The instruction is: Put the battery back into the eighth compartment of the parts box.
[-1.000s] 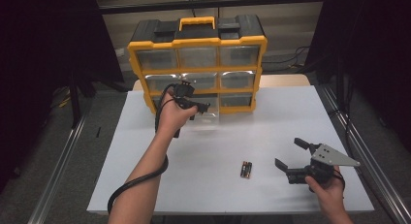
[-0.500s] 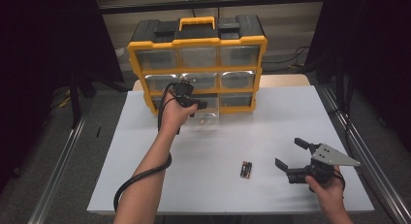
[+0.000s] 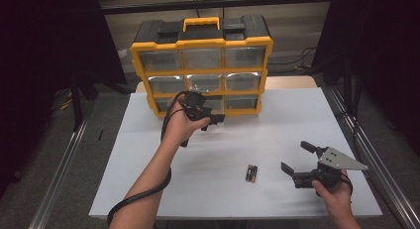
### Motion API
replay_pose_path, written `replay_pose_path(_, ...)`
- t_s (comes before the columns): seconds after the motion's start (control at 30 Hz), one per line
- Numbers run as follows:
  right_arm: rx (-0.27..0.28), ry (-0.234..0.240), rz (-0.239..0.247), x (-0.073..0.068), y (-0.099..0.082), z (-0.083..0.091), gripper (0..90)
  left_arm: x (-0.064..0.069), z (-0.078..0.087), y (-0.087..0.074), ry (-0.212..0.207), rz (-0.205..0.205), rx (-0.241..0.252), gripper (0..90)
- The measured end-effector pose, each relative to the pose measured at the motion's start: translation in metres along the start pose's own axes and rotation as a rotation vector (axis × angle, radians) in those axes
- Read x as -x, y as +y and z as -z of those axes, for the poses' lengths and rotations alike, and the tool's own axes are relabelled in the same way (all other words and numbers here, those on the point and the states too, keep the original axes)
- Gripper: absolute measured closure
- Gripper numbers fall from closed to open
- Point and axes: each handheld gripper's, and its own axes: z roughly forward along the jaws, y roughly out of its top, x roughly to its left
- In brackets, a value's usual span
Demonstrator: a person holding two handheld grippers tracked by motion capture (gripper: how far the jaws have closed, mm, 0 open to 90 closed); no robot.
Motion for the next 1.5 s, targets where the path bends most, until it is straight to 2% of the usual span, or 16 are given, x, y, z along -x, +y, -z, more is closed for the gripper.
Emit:
replay_pose_path(0.07,-0.001,-0.001,-0.001,0.0,0.0,0.0,0.4,0.005,-0.001,-0.003,-0.024,0.004,0.015,33.8)
replay_pose_path(0.13,-0.003,0.0,0.0,0.0,0.0,0.0,0.4,0.009,-0.002,-0.007,-0.034,-0.016,0.02,30.8)
replay_pose_path(0.23,-0.001,-0.002,-0.001,0.0,0.0,0.0,0.4,0.017,-0.005,-0.016,-0.076,-0.032,0.023,27.6)
replay_pose_path(0.4,-0.003,-0.002,0.001,0.0,0.0,0.0,0.4,0.029,-0.01,-0.031,-0.103,-0.064,0.013,22.5)
replay_pose_path(0.57,-0.003,-0.003,0.003,-0.001,0.0,0.0,0.4,0.04,-0.015,-0.044,-0.123,-0.078,0.014,20.9)
replay_pose_path(0.6,-0.003,-0.003,0.003,-0.001,0.0,0.0,0.4,0.047,-0.019,-0.053,-0.144,-0.083,0.008,20.9)
replay_pose_path(0.63,-0.003,-0.002,0.004,-0.001,0.0,0.0,0.4,0.049,-0.02,-0.056,-0.142,-0.088,-0.003,20.9)
replay_pose_path(0.77,-0.003,0.0,0.003,-0.001,0.0,-0.001,0.4,0.057,-0.027,-0.067,-0.178,-0.084,0.005,20.9)
replay_pose_path(1.0,-0.008,-0.003,0.0,-0.002,0.0,-0.001,0.5,0.07,-0.039,-0.084,-0.206,-0.087,-0.011,19.7)
replay_pose_path(1.07,-0.006,0.0,0.005,-0.002,0.0,-0.001,0.4,0.072,-0.041,-0.087,-0.202,-0.078,-0.008,19.6)
replay_pose_path(1.1,-0.007,-0.002,0.004,-0.002,0.0,0.0,0.5,0.073,-0.041,-0.088,-0.2,-0.093,-0.018,19.3)
replay_pose_path(1.13,-0.008,-0.003,0.0,-0.002,0.0,-0.001,0.5,0.074,-0.043,-0.089,-0.202,-0.077,-0.009,18.9)
replay_pose_path(1.33,-0.004,0.001,0.004,-0.002,0.0,-0.001,0.5,0.078,-0.047,-0.094,-0.188,-0.097,-0.046,18.8)
replay_pose_path(1.43,-0.004,0.001,0.008,-0.003,0.001,-0.001,0.4,0.082,-0.053,-0.097,-0.185,-0.101,-0.042,19.5)
replay_pose_path(1.47,-0.008,-0.004,0.008,-0.003,0.001,0.0,0.4,0.082,-0.052,-0.096,-0.182,-0.111,-0.061,19.6)
replay_pose_path(1.5,-0.009,0.0,0.012,-0.003,0.001,0.0,0.5,0.084,-0.055,-0.097,-0.18,-0.108,-0.038,19.7)
